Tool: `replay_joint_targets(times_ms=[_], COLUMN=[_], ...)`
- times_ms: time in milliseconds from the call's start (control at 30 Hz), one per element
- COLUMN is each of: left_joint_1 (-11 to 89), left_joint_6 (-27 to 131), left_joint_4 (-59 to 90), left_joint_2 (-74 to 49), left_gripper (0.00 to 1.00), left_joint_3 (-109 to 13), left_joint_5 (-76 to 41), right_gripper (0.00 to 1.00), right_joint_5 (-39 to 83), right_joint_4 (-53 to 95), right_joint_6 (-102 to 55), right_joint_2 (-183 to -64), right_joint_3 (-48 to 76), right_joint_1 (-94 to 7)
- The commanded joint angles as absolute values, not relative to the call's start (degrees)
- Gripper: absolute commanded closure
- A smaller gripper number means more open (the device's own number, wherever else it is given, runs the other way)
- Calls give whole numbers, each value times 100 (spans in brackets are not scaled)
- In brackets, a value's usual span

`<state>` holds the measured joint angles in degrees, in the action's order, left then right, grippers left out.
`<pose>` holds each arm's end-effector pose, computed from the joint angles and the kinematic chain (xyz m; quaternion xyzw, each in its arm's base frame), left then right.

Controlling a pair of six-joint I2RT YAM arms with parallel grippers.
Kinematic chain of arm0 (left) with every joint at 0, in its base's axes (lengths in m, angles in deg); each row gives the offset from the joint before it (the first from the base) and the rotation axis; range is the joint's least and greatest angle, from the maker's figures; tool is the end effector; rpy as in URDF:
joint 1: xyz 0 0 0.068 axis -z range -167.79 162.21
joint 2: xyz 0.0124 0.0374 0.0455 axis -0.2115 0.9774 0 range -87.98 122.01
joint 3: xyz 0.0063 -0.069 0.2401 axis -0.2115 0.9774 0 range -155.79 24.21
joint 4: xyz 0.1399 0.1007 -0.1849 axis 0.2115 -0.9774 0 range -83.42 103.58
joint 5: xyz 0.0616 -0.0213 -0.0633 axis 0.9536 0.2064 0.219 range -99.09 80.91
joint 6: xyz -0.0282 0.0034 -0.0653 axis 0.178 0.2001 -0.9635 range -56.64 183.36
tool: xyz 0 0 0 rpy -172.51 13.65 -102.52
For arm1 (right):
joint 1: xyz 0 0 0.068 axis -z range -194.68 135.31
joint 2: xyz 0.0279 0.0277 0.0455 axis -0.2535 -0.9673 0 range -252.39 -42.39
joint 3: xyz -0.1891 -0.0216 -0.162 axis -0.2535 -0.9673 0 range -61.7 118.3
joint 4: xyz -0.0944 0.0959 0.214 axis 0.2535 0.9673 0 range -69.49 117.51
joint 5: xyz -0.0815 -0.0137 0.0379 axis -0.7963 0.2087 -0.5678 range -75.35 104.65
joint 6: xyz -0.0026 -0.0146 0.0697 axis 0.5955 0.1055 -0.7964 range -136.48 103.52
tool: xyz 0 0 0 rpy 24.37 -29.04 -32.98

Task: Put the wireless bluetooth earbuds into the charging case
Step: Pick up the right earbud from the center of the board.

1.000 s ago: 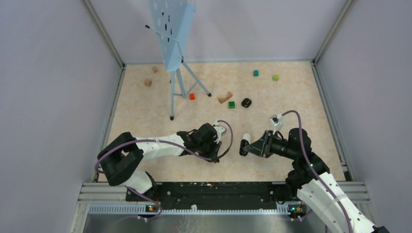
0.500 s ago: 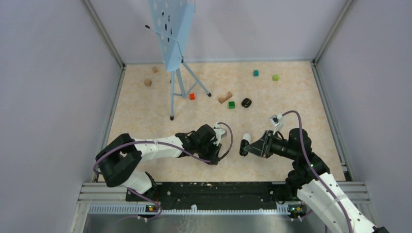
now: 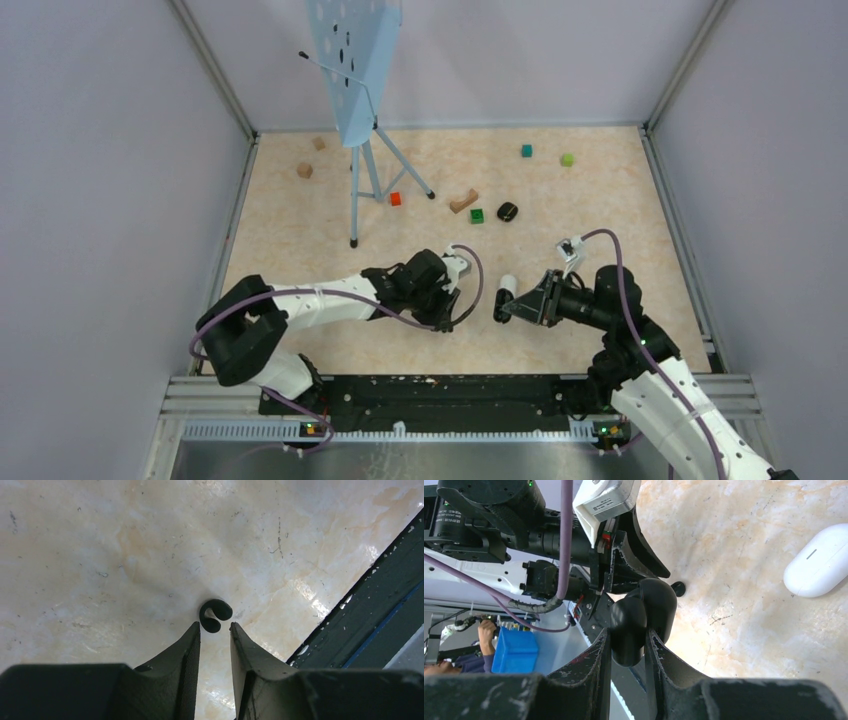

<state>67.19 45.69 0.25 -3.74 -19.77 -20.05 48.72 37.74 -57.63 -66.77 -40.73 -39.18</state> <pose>0.1590 -0.2460 0.1402 0.3307 0.8864 -0.2573 0.1968 0.1271 0.0940 0.2154 -0.0510 0.8021 0.4973 0.3266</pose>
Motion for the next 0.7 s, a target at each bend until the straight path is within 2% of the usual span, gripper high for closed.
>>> replay_joint_targets(times_ms=[0, 267, 667], left_joint_1=[6625, 6609, 6652], left_joint_6=[4929, 5026, 5056], left_joint_4=[291, 329, 346], left_joint_2=[-122, 130, -2], left_gripper=[67, 67, 68], left_joint_3=[-2185, -2225, -2006], left_joint_5=[-1898, -1819, -2427], right_gripper=[100, 100, 100], right_joint_5=[4823, 4787, 4779], right_joint_4=[3682, 3745, 3711], right_joint_6=[-5780, -5787, -5803], right_joint_2=[-6595, -6523, -6550], right_joint_3=[-4036, -4051, -4061], right_joint_1=[-3867, -3869, -3868])
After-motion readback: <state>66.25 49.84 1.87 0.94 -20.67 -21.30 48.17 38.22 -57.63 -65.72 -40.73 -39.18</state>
